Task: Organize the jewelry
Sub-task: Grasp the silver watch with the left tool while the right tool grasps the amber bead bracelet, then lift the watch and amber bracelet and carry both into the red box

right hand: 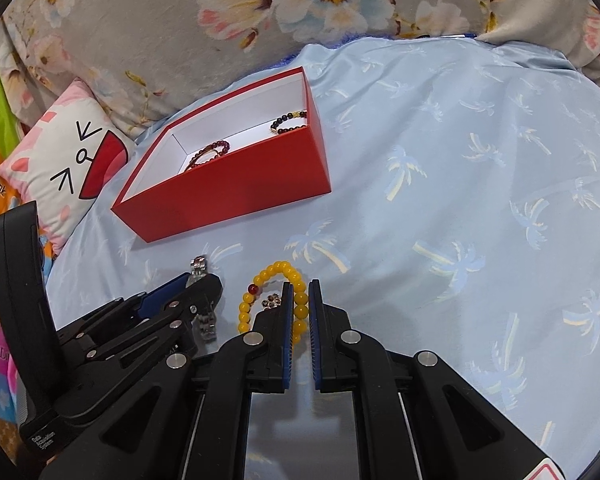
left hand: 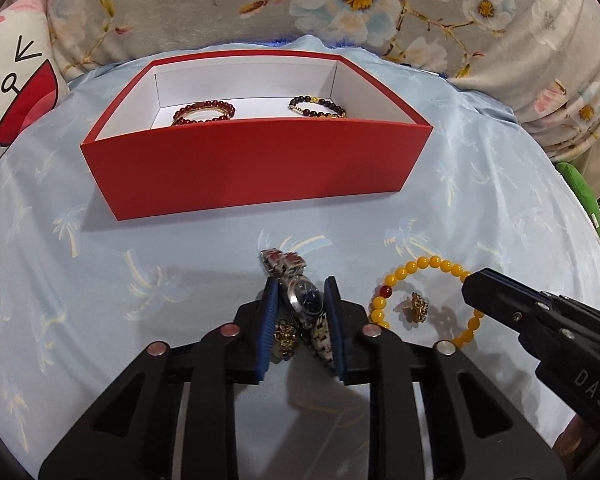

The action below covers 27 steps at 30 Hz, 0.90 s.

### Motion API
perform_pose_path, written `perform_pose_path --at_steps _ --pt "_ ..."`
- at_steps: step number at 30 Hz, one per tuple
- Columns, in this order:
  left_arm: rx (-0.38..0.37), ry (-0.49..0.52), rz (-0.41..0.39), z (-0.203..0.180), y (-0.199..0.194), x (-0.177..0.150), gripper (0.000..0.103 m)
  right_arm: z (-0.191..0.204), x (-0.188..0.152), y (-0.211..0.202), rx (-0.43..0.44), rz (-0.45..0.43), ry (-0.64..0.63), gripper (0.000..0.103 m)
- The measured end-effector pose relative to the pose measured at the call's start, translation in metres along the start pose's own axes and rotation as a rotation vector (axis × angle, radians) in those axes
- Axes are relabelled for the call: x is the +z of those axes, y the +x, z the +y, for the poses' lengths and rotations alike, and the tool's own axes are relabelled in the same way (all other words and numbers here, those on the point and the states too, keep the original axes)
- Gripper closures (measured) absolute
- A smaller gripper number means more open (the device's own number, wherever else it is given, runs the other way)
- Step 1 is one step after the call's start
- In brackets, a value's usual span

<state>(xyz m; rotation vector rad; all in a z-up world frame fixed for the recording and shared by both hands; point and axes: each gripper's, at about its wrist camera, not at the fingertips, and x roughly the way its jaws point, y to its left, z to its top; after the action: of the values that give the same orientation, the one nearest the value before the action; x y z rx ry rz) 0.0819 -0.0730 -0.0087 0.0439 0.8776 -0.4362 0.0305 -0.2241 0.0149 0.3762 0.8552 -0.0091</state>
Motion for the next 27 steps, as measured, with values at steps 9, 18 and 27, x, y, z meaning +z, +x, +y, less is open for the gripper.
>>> perform_pose_path --at_steps 9,18,27 --pt "-0.047 -0.012 -0.014 0.0 -0.014 0.005 0.09 0.01 0.007 -0.013 0.024 -0.035 -0.019 0.096" --pt "-0.08 -0.013 -0.045 -0.004 -0.035 0.011 0.097 0.018 0.015 -0.028 0.049 -0.068 -0.026 0.096" --pt "-0.091 -0.013 -0.062 -0.005 -0.044 0.012 0.097 0.023 0.018 -0.041 0.063 -0.097 -0.035 0.096"
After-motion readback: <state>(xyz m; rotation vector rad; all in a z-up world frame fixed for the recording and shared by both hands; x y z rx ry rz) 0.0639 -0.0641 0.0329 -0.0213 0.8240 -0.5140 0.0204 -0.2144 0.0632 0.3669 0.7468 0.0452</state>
